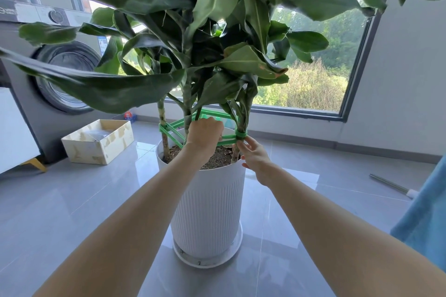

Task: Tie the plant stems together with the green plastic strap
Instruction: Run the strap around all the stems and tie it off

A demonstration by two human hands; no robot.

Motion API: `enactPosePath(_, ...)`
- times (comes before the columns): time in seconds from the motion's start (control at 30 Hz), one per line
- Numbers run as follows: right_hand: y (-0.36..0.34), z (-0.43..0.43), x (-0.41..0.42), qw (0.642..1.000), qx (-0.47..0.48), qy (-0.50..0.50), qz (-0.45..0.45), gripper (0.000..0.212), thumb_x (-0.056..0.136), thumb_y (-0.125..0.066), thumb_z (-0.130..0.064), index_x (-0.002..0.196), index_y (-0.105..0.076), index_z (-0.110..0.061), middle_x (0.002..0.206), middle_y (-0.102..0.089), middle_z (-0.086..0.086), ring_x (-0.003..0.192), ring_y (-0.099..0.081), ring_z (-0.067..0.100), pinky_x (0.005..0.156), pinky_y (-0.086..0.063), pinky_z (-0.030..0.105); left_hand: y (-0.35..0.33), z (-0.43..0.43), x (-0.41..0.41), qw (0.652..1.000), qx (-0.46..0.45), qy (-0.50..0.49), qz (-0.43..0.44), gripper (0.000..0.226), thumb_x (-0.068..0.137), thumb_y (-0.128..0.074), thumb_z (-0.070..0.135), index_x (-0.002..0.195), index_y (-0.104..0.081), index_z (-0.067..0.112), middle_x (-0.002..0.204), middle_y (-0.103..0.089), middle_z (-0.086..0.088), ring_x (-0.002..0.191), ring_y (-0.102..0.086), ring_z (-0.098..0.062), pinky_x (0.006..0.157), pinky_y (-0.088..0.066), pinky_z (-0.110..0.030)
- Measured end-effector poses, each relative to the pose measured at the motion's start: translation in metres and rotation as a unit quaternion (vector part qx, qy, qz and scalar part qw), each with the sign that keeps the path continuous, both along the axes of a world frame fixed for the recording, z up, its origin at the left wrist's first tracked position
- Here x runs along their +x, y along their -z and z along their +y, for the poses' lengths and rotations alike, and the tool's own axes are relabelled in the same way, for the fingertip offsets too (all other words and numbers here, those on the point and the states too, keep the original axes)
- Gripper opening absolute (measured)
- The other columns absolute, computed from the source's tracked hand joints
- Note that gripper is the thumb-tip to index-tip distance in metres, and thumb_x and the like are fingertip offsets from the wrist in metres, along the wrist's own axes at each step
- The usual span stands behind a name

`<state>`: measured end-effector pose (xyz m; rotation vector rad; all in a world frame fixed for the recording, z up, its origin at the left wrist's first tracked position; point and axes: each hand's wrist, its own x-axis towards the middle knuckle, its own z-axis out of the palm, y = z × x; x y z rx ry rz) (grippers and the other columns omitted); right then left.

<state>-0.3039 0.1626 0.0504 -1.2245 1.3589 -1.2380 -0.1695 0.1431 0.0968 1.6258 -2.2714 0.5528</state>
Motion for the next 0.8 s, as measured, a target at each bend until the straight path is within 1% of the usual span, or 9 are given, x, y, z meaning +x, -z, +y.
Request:
enactPosePath(0.13,0.000,0.002,0.001,1.000,-0.013,0.006,0.000,0.034,0.100,-0.046,-0.020,0.134,-0.050,-0.022,0.097,-0.058,-0.003,0.071,-0.045,0.005,0.080,-0.038,0.026,0.001,0.001,0.001,1.000,0.012,-0.001,-0.002,0.016,0.095,-0.055,0.022,0.089,-0.066,0.012,0.076,-0.058,-0.001,0.079,-0.065,-0.023,0.073,-0.052,-0.033)
enactPosePath(0.27,-0.001,0.005,0.004,1.000,-0.018,0.017,0.012,0.034,0.101,-0.046,-0.021,0.134,-0.051,-0.023,0.125,-0.061,0.010,0.092,-0.054,0.018,0.088,-0.044,0.034,0.003,-0.003,0.004,0.995,0.049,0.016,0.087,0.016,0.092,-0.058,0.025,0.092,-0.072,0.017,0.085,-0.068,-0.002,0.084,-0.066,-0.026,0.072,-0.051,-0.033)
enactPosePath(0.3,-0.001,0.006,0.004,0.999,-0.022,0.023,0.016,0.034,0.101,-0.046,-0.021,0.134,-0.051,-0.023,0.124,-0.061,0.010,0.092,-0.055,0.020,0.085,-0.046,0.031,0.004,-0.003,0.003,0.993,0.055,0.022,0.102,0.017,0.092,-0.059,0.027,0.095,-0.073,0.018,0.088,-0.070,-0.003,0.084,-0.066,-0.025,0.072,-0.051,-0.032)
enactPosePath(0.4,0.001,0.006,0.005,0.997,-0.045,0.043,0.040,0.034,0.100,-0.045,-0.019,0.134,-0.052,-0.021,0.113,-0.063,0.006,0.076,-0.050,0.007,0.057,-0.038,0.004,0.003,-0.002,-0.004,0.990,0.063,0.030,0.124,0.018,0.092,-0.058,0.027,0.096,-0.074,0.020,0.089,-0.070,-0.003,0.085,-0.064,-0.027,0.070,-0.047,-0.030)
enactPosePath(0.5,0.001,0.008,0.008,0.995,-0.060,0.058,0.048,0.033,0.101,-0.045,-0.018,0.133,-0.054,-0.020,0.114,-0.064,0.005,0.075,-0.052,0.005,0.052,-0.035,-0.001,0.003,-0.003,-0.011,0.988,0.057,0.023,0.143,0.017,0.092,-0.059,0.028,0.100,-0.074,0.024,0.093,-0.070,-0.003,0.089,-0.063,-0.027,0.071,-0.045,-0.030)
enactPosePath(0.57,0.002,0.008,0.009,0.994,-0.066,0.064,0.058,0.033,0.101,-0.044,-0.020,0.131,-0.056,-0.021,0.120,-0.065,0.008,0.096,-0.061,0.019,0.066,-0.043,0.006,0.004,-0.005,-0.014,0.984,0.058,0.014,0.166,0.019,0.090,-0.062,0.029,0.104,-0.073,0.024,0.098,-0.069,-0.003,0.094,-0.063,-0.026,0.073,-0.043,-0.030)
enactPosePath(0.63,0.003,0.009,0.010,0.993,-0.065,0.067,0.078,0.032,0.101,-0.044,-0.023,0.130,-0.057,-0.023,0.121,-0.065,0.008,0.112,-0.058,0.027,0.089,-0.046,0.027,0.004,-0.008,-0.016,0.983,0.059,0.006,0.173,0.017,0.088,-0.063,0.029,0.101,-0.074,0.023,0.094,-0.070,-0.003,0.090,-0.064,-0.026,0.072,-0.044,-0.030)
enactPosePath(0.7,0.003,0.008,0.009,0.991,-0.062,0.069,0.092,0.031,0.101,-0.045,-0.024,0.129,-0.058,-0.024,0.119,-0.066,0.007,0.113,-0.058,0.025,0.095,-0.044,0.035,0.005,-0.010,-0.018,0.985,0.056,0.002,0.165,0.014,0.088,-0.064,0.027,0.093,-0.075,0.021,0.085,-0.069,-0.002,0.083,-0.064,-0.024,0.069,-0.046,-0.031)
enactPosePath(0.8,0.003,0.008,0.007,0.991,-0.062,0.070,0.093,0.030,0.100,-0.046,-0.024,0.127,-0.060,-0.023,0.120,-0.066,0.008,0.113,-0.058,0.024,0.097,-0.043,0.036,0.006,-0.013,-0.021,0.992,0.037,-0.010,0.121,0.015,0.090,-0.061,0.025,0.089,-0.074,0.017,0.076,-0.062,0.000,0.077,-0.061,-0.024,0.065,-0.040,-0.030)
